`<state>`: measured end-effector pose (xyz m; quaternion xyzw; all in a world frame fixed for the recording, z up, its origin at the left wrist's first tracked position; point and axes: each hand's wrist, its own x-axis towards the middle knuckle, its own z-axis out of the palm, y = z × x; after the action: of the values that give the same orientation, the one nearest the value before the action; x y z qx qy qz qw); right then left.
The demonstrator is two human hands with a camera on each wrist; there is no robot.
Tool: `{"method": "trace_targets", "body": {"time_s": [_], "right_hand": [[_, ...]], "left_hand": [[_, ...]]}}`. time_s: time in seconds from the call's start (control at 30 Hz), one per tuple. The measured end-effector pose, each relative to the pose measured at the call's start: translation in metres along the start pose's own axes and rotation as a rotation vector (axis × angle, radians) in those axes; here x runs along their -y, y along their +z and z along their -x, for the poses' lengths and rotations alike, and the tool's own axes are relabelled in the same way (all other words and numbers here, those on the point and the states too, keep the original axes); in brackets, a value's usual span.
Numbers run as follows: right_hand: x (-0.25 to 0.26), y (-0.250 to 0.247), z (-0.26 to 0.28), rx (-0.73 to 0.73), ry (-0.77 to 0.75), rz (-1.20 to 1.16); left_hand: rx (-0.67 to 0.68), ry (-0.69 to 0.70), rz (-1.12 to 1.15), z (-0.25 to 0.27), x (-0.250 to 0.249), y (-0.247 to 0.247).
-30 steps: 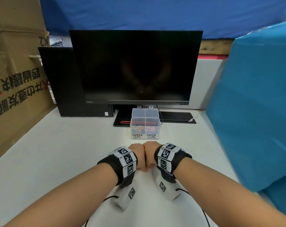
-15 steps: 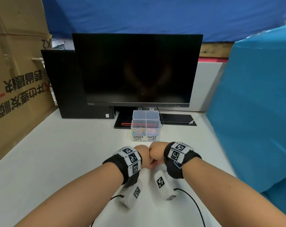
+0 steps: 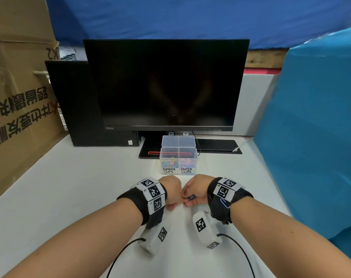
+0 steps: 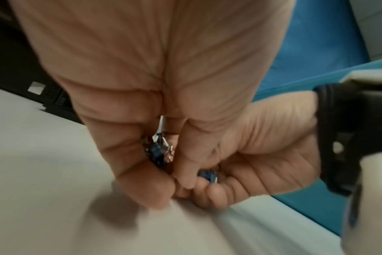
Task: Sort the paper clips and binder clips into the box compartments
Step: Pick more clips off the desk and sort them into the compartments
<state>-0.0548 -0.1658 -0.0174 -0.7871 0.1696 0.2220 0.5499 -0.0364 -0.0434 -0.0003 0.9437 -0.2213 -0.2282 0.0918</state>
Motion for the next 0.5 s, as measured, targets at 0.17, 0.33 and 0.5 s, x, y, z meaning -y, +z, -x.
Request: {"method": "trace_targets", "body": {"time_s": [0.17, 0.33, 0.5], "right_hand": [[0.0, -0.02, -0.003, 0.019, -0.027, 0.045], [0.035, -0.047, -0.005, 0.007, -0.042, 0.1], [0.082, -0.053, -0.019, -0.033, -0.054, 0.123]], "left_hand": [[0.082, 0.023, 0.369, -0.002, 0.023, -0.023], [-0.268, 0.032, 0.294, -0.025, 0.027, -0.076], [-0.371, -0.043, 0.147, -0.059, 0.023, -0.095]]}}
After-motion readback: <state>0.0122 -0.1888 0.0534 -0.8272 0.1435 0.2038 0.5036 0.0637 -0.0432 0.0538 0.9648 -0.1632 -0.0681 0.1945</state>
